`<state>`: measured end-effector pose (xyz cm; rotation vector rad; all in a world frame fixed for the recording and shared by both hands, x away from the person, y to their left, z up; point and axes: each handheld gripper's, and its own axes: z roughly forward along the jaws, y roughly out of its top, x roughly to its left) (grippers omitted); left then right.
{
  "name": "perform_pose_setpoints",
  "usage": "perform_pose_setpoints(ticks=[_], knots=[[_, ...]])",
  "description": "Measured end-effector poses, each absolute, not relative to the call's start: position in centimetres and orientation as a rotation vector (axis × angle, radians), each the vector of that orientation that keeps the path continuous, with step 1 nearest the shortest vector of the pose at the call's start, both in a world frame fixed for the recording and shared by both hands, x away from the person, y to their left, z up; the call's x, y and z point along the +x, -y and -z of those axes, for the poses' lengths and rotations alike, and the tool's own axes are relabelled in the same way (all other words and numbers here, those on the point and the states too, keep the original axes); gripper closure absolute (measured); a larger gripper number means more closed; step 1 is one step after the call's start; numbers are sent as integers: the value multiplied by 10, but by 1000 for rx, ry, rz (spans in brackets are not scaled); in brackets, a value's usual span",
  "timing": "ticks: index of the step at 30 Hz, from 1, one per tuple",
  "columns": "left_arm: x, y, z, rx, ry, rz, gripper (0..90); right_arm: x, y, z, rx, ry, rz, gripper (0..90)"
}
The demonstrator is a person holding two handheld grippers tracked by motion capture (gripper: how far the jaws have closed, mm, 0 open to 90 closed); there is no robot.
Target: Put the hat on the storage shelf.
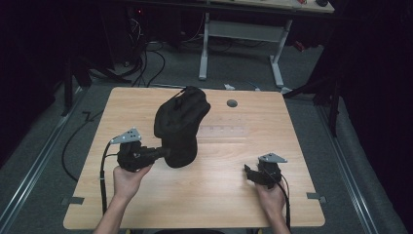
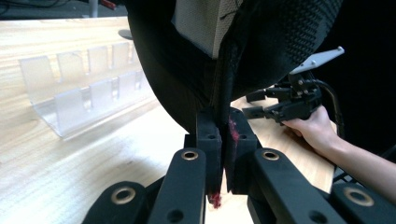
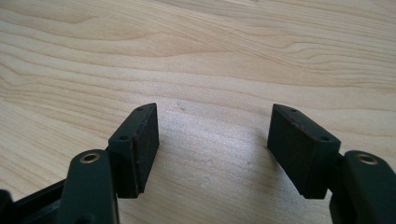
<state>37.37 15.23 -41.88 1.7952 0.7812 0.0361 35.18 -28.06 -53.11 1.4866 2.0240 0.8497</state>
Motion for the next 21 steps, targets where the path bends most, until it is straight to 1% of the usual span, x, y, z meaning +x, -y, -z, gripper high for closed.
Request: perform_pose_setpoints(ticks=[21], knots=[[395,-156,395,1760,-807,-144,865,352,280,531,1482,-2031,-852,332]])
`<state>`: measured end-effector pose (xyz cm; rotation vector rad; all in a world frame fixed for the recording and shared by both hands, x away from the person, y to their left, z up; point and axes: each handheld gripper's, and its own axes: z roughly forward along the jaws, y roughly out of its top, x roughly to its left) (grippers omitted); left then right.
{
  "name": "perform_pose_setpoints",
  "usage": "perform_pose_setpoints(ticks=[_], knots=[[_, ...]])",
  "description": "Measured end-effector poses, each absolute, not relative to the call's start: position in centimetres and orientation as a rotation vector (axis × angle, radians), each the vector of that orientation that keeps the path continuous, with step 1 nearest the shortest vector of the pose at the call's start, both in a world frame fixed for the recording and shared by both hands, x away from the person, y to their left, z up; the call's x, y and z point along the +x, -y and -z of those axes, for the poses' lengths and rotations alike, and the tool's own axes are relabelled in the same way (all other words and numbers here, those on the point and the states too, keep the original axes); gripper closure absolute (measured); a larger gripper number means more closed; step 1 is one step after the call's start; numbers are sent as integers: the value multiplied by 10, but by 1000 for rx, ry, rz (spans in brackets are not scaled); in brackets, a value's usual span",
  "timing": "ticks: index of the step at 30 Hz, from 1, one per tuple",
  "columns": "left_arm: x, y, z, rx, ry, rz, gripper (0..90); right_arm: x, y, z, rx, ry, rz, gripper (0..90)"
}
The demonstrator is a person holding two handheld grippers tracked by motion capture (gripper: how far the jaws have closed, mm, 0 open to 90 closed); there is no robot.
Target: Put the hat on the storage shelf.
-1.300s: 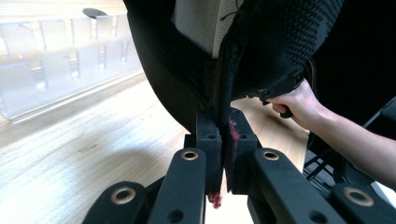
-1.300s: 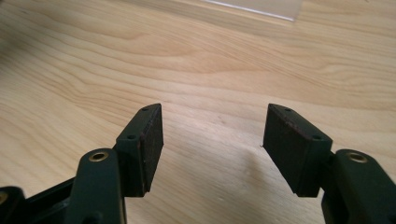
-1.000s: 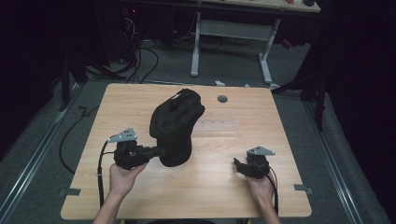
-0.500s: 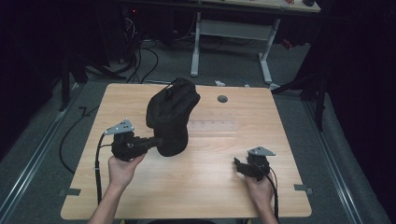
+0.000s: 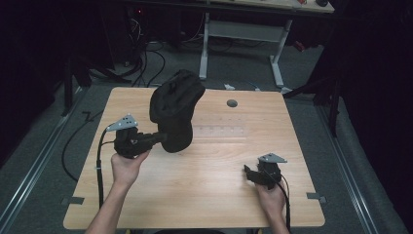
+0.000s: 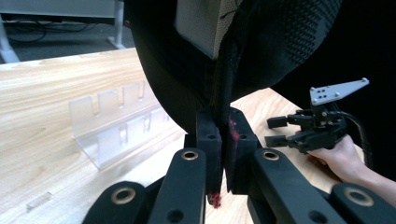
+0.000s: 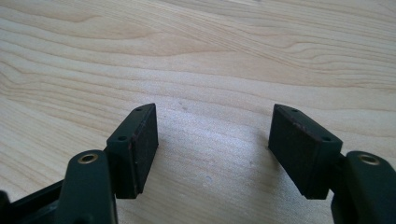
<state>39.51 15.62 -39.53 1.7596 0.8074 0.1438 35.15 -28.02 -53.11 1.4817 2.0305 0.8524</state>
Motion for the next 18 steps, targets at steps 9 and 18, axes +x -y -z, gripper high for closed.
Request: perform_pose_setpoints(ticks=[9,18], knots=[[405,-159,392,1752,-829,-165,865,352,280,531,1482,-2030,-852,331],[413,-162,387,1753,-854,-212,865,351,280,531,1483,-2030,-853,331]])
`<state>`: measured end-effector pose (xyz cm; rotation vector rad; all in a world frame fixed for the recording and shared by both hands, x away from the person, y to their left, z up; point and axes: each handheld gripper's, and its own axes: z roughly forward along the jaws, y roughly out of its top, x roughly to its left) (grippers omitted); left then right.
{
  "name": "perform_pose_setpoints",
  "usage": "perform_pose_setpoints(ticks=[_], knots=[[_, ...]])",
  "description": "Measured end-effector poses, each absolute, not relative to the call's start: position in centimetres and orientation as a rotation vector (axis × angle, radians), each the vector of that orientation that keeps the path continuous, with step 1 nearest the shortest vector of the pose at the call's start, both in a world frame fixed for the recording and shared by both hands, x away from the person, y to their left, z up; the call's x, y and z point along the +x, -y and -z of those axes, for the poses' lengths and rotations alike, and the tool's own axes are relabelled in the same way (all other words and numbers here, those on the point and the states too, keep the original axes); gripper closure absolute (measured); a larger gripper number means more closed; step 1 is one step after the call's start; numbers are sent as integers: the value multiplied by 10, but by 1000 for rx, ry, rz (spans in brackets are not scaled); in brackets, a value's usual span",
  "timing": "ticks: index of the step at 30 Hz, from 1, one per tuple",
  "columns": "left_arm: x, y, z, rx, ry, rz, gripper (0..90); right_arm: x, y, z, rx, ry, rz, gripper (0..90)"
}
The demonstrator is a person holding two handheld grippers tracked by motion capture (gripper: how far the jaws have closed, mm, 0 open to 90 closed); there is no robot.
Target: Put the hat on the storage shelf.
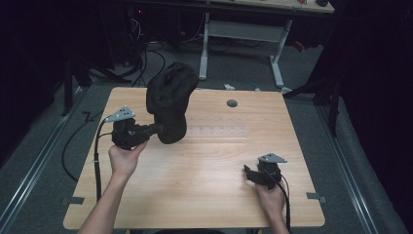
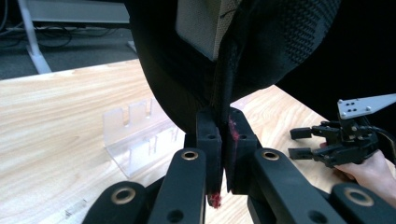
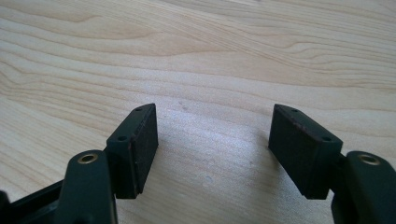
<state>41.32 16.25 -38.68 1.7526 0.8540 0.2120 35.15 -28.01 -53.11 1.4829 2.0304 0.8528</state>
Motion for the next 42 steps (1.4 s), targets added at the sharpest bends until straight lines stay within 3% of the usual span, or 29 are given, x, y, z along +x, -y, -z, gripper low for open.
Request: perform_pose_setpoints(ticks=[16,42], knots=[[432,-160,380,1736,-886,-284,865,351,280,531,1482,-2032,-853,328],[459,-140,405,1775,-956,-362,864,351,280,531,1474,-2037,-851,324]])
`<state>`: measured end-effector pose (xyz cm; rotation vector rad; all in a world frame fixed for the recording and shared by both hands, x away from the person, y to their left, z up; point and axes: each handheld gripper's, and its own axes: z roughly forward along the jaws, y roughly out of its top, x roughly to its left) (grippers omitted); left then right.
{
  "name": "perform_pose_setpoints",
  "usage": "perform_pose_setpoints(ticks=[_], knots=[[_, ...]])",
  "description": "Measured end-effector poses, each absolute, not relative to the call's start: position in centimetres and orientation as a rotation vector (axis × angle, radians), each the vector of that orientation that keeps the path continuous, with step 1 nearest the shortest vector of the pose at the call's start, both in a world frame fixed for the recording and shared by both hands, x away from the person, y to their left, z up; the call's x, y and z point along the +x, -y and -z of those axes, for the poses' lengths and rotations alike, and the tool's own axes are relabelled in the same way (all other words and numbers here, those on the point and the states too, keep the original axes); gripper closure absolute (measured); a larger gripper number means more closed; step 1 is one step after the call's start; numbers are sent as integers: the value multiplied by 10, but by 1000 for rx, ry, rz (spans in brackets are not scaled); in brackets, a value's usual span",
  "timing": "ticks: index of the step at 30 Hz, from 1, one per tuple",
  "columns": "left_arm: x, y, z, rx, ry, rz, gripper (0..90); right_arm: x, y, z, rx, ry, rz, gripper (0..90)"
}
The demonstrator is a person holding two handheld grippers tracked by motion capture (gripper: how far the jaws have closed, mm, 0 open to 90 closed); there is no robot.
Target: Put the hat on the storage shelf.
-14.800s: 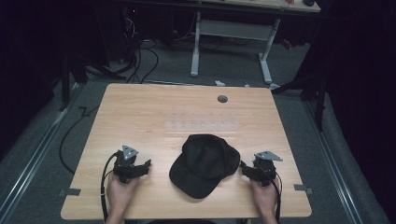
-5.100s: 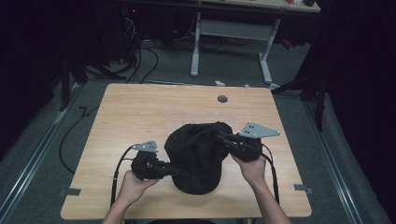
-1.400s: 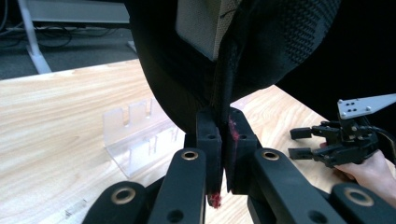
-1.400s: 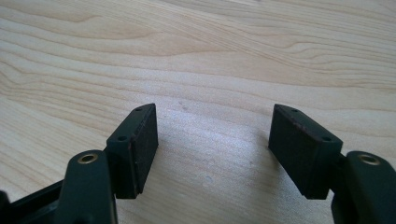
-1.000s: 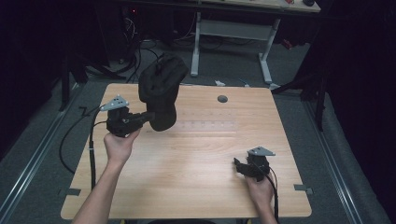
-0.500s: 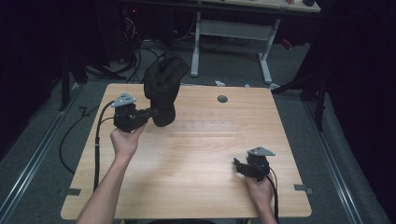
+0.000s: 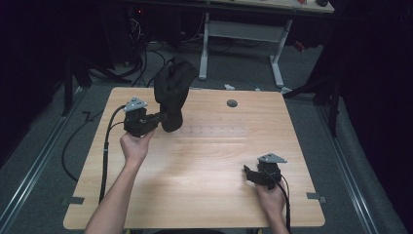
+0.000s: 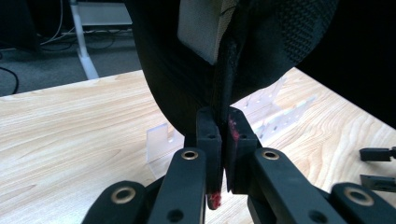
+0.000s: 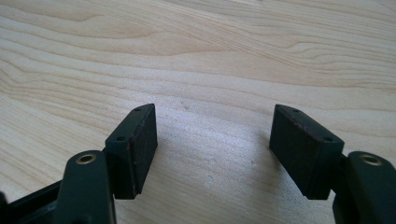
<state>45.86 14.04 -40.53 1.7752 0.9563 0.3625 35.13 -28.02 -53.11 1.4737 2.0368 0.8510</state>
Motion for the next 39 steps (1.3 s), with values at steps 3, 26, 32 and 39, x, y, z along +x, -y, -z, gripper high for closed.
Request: perform_pose_setpoints(ticks=[3,26,32,39], knots=[[460,-139,409,1774,-961,-361,864,351,280,531,1473,-2038,-852,323],[464,-138,433,1778,-1010,-305,855,351,280,531,1475,-2037,-854,321],[462,-143,436,1788,-1031,-290,848,351,280,531,1474,-2038,-854,321],[460,-142,436,1822,-1033,-289,746,351,280,531,1474,-2038,-854,321]])
